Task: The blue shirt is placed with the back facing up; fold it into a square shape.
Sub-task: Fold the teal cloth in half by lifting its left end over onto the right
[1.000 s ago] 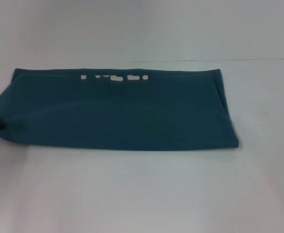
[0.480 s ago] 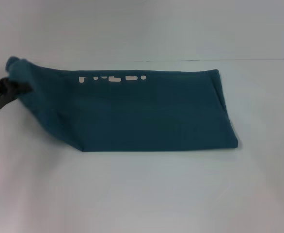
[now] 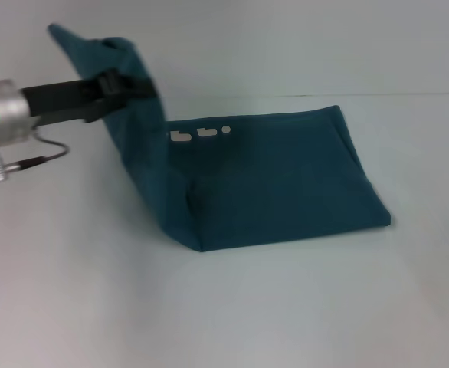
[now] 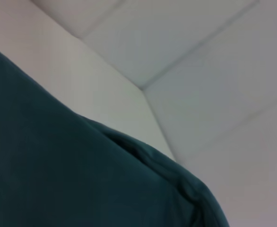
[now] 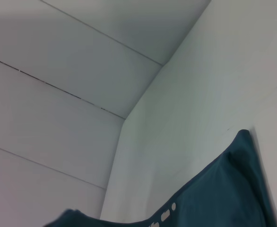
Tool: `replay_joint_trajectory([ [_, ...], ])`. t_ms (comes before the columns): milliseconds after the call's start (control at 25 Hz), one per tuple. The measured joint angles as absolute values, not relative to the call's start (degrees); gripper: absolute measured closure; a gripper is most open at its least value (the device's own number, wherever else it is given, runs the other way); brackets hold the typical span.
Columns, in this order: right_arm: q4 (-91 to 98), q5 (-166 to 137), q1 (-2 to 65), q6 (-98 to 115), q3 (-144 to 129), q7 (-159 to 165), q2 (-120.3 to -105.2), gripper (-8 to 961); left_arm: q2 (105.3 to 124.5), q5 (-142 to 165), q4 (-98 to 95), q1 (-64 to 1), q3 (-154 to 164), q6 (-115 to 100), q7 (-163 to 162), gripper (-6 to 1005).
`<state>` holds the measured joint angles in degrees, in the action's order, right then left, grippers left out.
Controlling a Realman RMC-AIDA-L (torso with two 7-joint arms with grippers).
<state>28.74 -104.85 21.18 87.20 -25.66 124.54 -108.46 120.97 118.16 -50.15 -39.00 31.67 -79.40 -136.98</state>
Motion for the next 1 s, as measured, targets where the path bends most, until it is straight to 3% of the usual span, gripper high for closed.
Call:
replay_joint_trajectory([
  [320, 28.74, -104.85, 21.31, 86.95, -25.72, 124.68, -108.46, 145, 124.14, 116.81, -49.21, -45.46, 40.1, -77.85, -136.59, 986],
  [720, 28.74, -104.85, 21.44, 86.89, -25.75, 124.63, -108.52, 145, 124.26, 108.34, -41.99, -50.19, 59.57, -61.79, -136.56, 979],
  [1000, 28.74, -104.85, 21.4, 86.96, -25.75, 124.43, -108.56, 145, 124.31, 103.93, -43.0, -49.19, 60.53, -58.13, -136.19, 975],
])
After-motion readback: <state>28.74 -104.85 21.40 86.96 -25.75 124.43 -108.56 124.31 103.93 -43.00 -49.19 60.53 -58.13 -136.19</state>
